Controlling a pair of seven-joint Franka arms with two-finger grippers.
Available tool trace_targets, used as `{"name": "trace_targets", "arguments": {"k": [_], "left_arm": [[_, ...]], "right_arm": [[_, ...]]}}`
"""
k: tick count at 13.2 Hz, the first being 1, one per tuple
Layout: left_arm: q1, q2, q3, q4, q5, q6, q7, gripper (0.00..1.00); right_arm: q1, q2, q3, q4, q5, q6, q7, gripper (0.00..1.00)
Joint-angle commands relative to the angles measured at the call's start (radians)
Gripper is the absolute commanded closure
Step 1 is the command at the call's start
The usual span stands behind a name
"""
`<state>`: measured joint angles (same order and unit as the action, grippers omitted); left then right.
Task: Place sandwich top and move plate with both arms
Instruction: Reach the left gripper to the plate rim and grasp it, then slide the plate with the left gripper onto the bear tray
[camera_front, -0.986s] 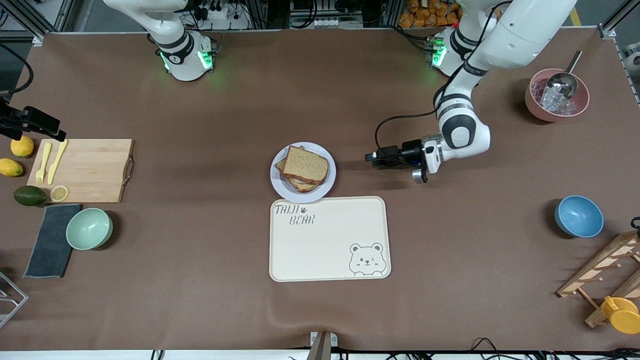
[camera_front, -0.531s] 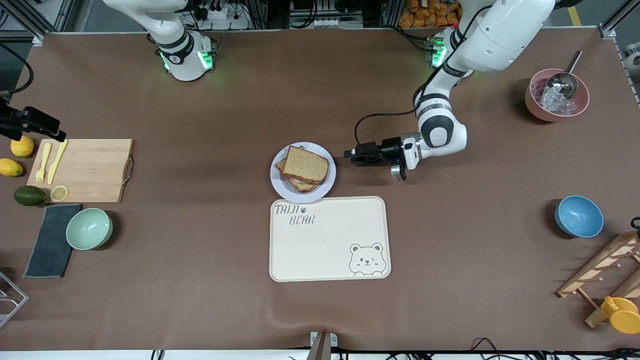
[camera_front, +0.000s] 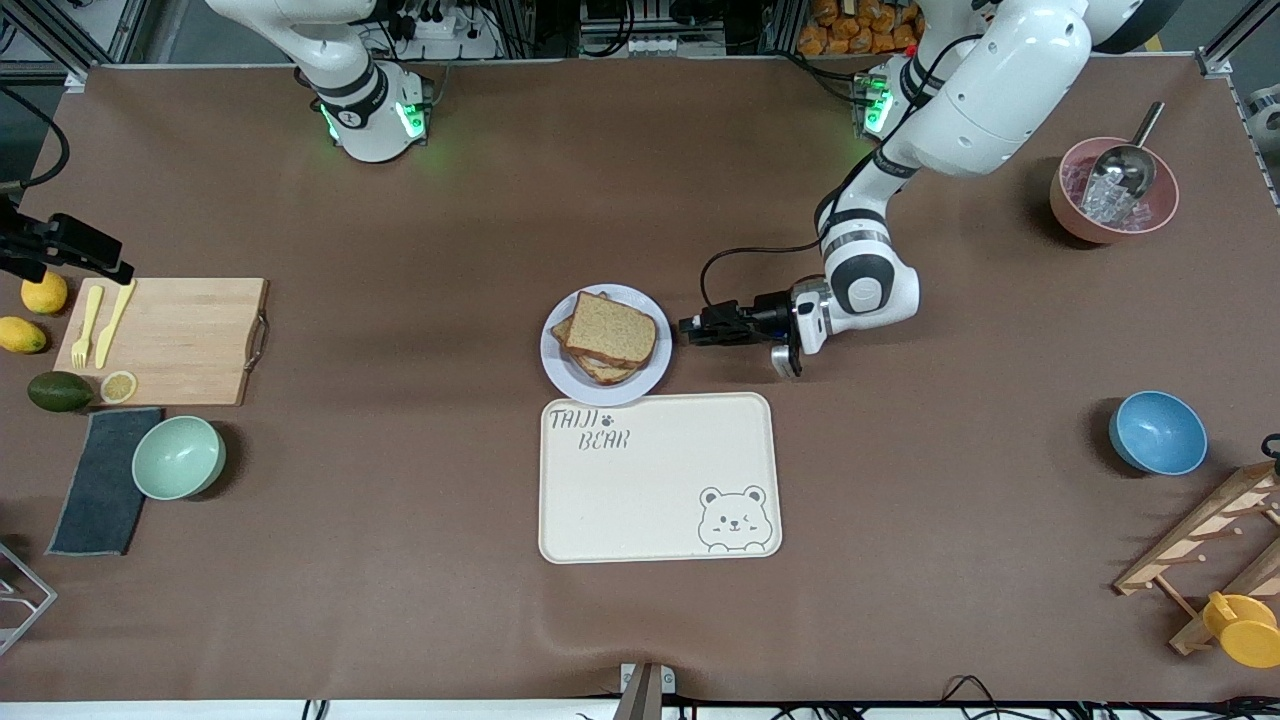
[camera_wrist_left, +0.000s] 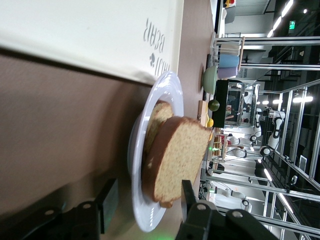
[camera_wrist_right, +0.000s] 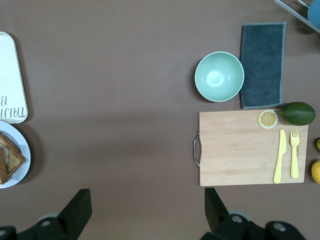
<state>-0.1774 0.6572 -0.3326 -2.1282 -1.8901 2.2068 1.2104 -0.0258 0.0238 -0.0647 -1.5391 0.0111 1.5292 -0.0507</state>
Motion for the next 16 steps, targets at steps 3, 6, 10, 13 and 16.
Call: {"name": "trace_targets", "arguments": {"k": [3,6,10,13,16], "left_arm": [[-0.017,0.045,0.001,0.059,-0.026,0.010,0.034,0.50],[-0.036,0.067,0.001,0.089,-0.024,0.014,0.034,0.57],[-0.039,0.085,0.007,0.111,-0.012,0.034,0.035,0.58],[-0.040,0.097,0.009,0.126,-0.011,0.039,0.035,0.59],[-0.059,0.113,0.009,0.145,-0.012,0.070,0.057,0.65]], "right_arm": [[0.007,-0.015,-0.007,-0.012,0.010,0.009,0.017,0.00],[0.007,-0.013,-0.006,-0.013,0.010,0.009,0.017,0.00],[0.006,-0.001,-0.006,-0.012,0.012,0.008,0.019,0.00],[0.006,0.001,-0.006,-0.012,0.012,0.005,0.020,0.00],[0.012,0.007,-0.006,-0.010,0.013,0.008,0.022,0.00]]}}
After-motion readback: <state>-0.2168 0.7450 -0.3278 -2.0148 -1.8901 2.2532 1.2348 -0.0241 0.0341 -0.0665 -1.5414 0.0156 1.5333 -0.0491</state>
